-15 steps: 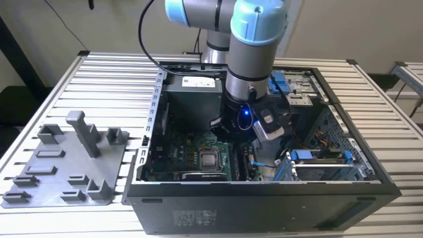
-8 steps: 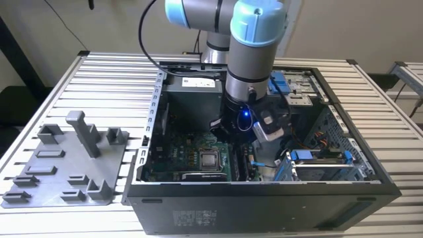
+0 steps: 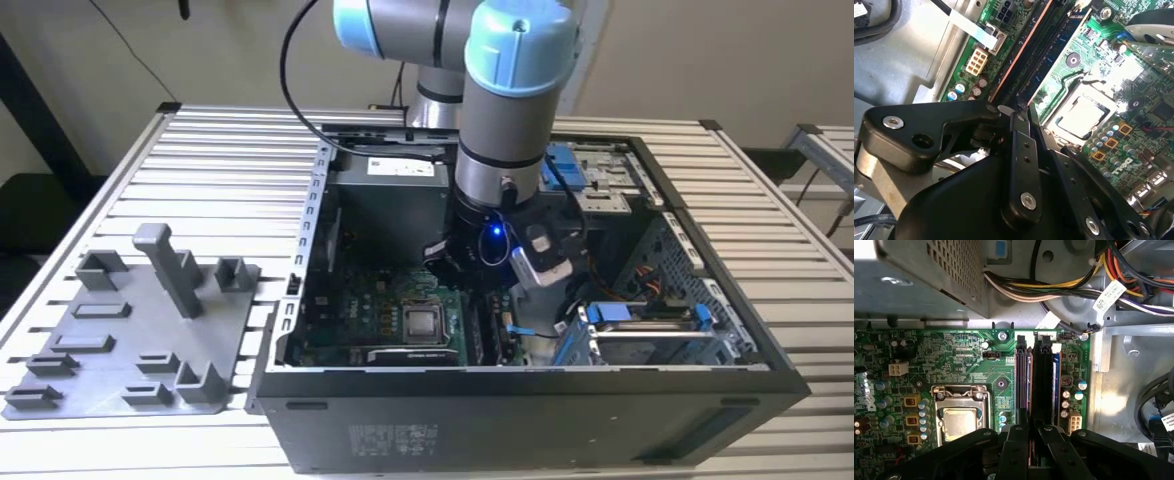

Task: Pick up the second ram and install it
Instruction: 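Insert the second ram into the second slot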

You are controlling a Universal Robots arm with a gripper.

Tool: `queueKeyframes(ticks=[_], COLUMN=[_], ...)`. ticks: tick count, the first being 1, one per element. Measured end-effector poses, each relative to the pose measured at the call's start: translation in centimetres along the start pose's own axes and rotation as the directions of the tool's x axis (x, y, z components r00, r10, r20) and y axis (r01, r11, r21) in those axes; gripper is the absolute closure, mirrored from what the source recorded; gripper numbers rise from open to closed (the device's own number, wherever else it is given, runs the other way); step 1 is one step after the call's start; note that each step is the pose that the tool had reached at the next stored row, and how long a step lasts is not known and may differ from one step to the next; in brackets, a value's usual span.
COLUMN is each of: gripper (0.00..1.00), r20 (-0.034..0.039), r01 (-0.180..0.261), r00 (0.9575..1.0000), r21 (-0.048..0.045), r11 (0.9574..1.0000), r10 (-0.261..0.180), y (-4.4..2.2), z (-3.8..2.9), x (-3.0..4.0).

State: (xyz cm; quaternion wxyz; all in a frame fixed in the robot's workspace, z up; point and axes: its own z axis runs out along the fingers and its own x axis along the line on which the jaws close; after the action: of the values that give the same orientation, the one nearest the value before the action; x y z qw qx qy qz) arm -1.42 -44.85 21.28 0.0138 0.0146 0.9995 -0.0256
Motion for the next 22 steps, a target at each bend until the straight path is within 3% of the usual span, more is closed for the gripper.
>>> queueKeyframes(ticks=[4,9,11,16,19,22], gripper=[0.78,0.78,0.78,0.78,0.89,0.89], r20=[0.0001,0.0000,-0.0002,-0.0001,-0.0001,-0.0002], r01=[0.000,0.000,-0.002,-0.002,-0.002,-0.002], r00=[1.0000,1.0000,1.0000,1.0000,1.0000,1.0000], r21=[-0.0006,-0.0006,-0.0001,-0.0034,-0.0047,-0.0060], r11=[1.0000,1.0000,1.0000,1.0000,1.0000,1.0000], r10=[0.000,0.000,0.002,0.002,0.002,0.002], y=[0.00,-0.11,-0.14,-0.14,-0.13,-0.13], z=[-0.02,-2.23,-2.81,-2.82,-2.82,-2.82], x=[0.00,-0.07,-0.08,-0.08,-0.08,-0.07])
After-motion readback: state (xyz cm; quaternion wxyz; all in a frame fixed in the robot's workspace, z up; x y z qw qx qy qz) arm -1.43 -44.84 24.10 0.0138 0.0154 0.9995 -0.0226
